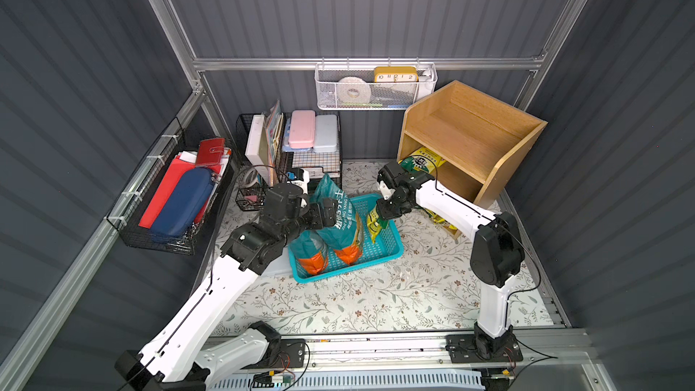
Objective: Take down the fertilizer bag from the shelf
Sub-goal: Place the fertilizer bag in the storage box, then pick up the fertilizer bag from the shelf.
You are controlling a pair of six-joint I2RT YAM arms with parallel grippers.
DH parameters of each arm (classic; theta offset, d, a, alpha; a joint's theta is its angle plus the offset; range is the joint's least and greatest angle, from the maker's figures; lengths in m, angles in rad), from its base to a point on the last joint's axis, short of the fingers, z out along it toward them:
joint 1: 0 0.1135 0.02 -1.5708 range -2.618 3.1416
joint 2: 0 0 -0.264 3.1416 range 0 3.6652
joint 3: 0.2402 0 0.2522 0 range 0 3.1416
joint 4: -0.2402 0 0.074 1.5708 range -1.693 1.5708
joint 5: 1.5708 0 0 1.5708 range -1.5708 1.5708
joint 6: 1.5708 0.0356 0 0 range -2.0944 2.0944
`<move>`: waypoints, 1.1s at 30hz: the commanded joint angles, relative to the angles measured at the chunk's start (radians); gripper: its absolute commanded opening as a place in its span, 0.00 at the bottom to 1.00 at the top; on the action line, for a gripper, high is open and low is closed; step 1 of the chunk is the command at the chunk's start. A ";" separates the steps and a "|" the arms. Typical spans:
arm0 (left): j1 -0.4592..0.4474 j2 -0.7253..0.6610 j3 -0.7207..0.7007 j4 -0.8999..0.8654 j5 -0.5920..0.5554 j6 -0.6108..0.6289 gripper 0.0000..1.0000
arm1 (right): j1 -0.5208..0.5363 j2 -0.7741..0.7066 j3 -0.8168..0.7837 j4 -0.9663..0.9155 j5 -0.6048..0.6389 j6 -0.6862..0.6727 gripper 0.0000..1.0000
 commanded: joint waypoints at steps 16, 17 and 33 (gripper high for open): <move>-0.003 0.083 0.025 0.008 0.055 0.001 0.99 | -0.003 -0.153 0.064 0.023 0.475 -0.322 0.52; -0.003 0.081 0.023 0.010 0.055 0.001 0.99 | 0.003 -0.131 0.077 0.027 0.525 -0.369 0.53; -0.003 0.058 0.033 -0.015 0.032 -0.007 0.99 | 0.028 0.156 0.279 0.102 0.937 -0.751 0.73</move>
